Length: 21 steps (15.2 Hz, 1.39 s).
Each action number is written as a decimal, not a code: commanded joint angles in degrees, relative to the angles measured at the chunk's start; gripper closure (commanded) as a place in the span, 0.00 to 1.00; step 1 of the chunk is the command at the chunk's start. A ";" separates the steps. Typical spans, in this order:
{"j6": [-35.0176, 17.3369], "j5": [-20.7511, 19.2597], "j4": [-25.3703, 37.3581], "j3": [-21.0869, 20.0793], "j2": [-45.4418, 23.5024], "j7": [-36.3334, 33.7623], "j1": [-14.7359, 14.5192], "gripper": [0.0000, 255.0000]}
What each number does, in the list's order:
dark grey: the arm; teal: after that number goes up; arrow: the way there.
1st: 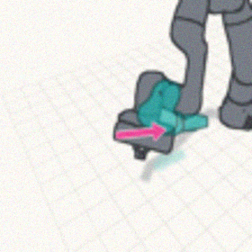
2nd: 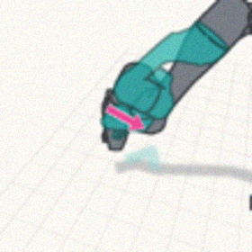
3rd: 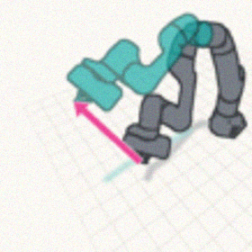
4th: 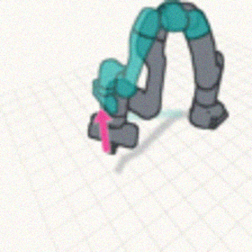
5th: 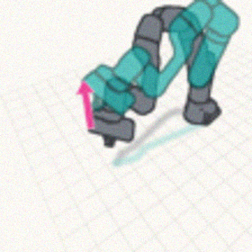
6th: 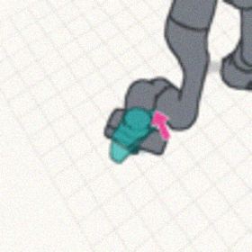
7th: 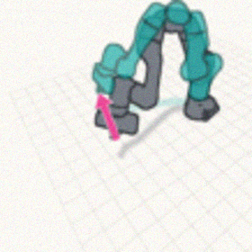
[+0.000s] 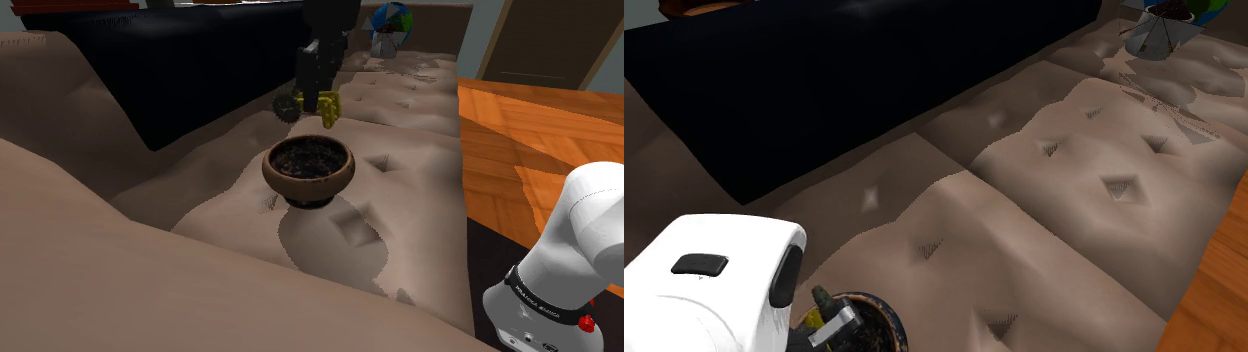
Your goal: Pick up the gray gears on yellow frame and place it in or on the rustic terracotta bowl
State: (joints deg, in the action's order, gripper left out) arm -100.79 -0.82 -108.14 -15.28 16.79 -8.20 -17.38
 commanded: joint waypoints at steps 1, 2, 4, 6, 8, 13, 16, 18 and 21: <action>-1.66 0.04 -1.83 -0.03 0.20 -0.08 -0.04 1.00; -2.44 0.07 -2.73 -0.03 0.34 -0.11 -0.06 1.00; -3.97 0.13 -4.50 -0.06 0.57 -0.17 -0.11 1.00; -5.51 0.17 -6.21 -0.09 0.75 -0.24 -0.15 1.00; -7.04 0.20 -7.87 -0.13 0.88 -0.32 -0.19 1.00; -8.88 0.22 -9.80 -0.19 0.96 -0.44 -0.23 1.00; -8.88 0.22 -9.80 -0.19 0.96 -0.44 -0.23 1.00; -8.88 0.22 -9.80 -0.19 0.96 -0.44 -0.23 1.00; -8.88 0.22 -9.80 -0.19 0.96 -0.44 -0.23 0.00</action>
State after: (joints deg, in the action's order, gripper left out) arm -109.67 -0.60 -117.94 -15.46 17.75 -8.64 -17.62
